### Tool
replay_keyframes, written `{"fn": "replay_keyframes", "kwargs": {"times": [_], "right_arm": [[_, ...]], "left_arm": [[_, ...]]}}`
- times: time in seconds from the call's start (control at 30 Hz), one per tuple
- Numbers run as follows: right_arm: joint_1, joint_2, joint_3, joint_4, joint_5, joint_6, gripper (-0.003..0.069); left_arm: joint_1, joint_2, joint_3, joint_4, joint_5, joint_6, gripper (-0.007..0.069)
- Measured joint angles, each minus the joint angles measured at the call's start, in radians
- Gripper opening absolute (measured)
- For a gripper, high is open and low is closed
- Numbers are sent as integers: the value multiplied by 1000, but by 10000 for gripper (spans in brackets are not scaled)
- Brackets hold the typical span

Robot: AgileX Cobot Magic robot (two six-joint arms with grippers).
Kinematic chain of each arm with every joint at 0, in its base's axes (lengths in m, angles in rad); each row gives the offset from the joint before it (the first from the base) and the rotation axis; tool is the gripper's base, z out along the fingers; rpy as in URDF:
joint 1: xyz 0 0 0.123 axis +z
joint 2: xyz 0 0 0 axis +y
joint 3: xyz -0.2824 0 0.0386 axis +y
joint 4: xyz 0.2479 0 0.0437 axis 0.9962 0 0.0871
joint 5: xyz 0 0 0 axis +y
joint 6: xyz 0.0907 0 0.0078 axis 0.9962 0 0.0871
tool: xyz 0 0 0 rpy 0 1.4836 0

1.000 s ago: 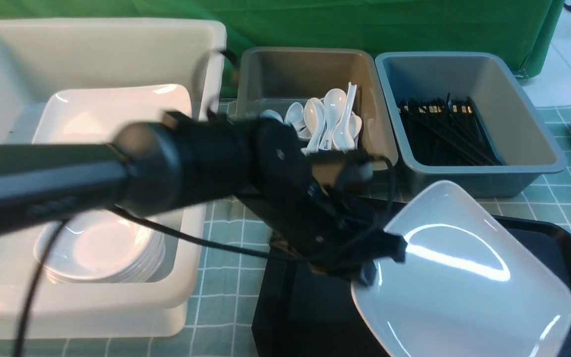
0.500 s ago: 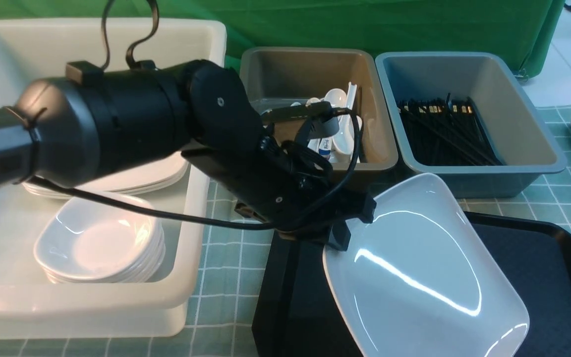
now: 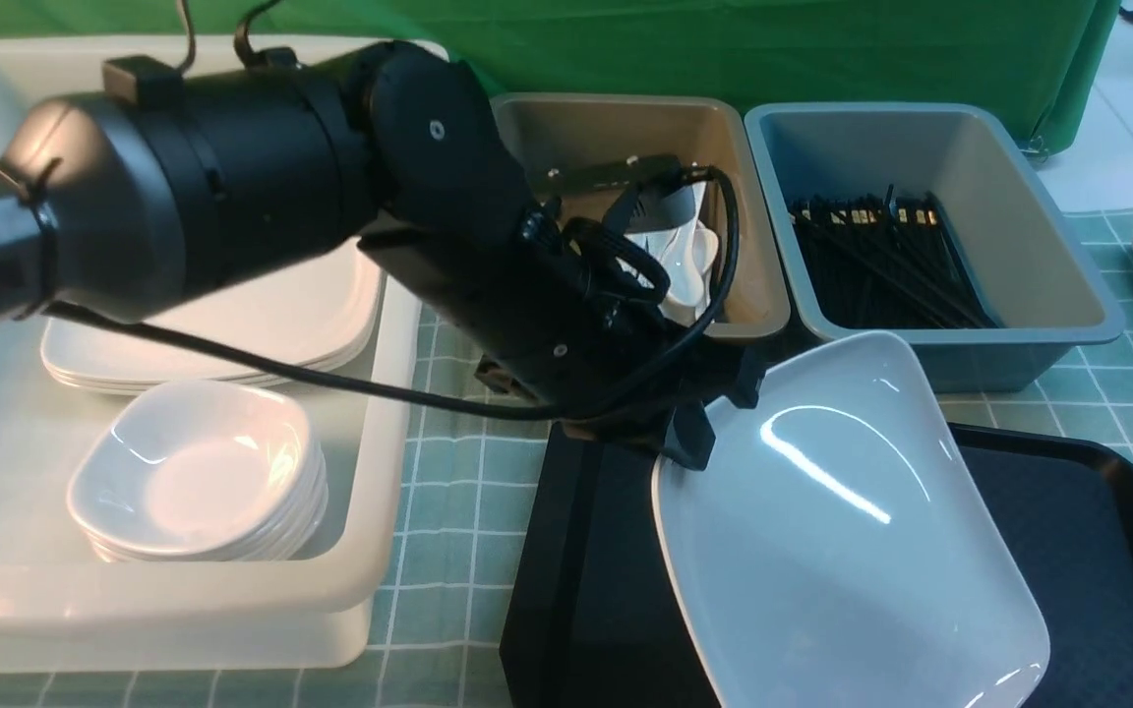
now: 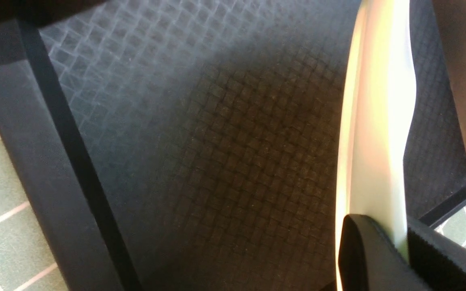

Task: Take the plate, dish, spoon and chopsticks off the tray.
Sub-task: Use the left arm to put the plate into the large storage box on the left

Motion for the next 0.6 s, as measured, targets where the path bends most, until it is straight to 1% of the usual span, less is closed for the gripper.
{"fn": "replay_keyframes", "kwargs": {"times": [0.13, 0.27, 0.33, 0.37, 0.47, 0.57, 0.6], "right_arm": [[0, 0, 0, 0, 0, 0, 470], [0, 0, 0, 1, 0, 0, 470], [0, -1, 0, 1, 1, 0, 470], [0, -2, 0, 1, 2, 0, 470], [0, -25, 0, 1, 3, 0, 470], [0, -49, 0, 1, 1, 0, 470], [0, -52, 0, 1, 2, 0, 470]], "left_arm": [[8, -2, -20, 2, 14, 3, 24], [39, -4, -58, 3, 51, 7, 27], [92, -21, -101, 3, 78, 8, 27], [101, -25, -108, 4, 80, 8, 27], [180, -60, -162, 4, 105, 14, 28], [316, -104, -236, 4, 145, 15, 28], [378, -122, -266, 3, 158, 15, 28]]}}
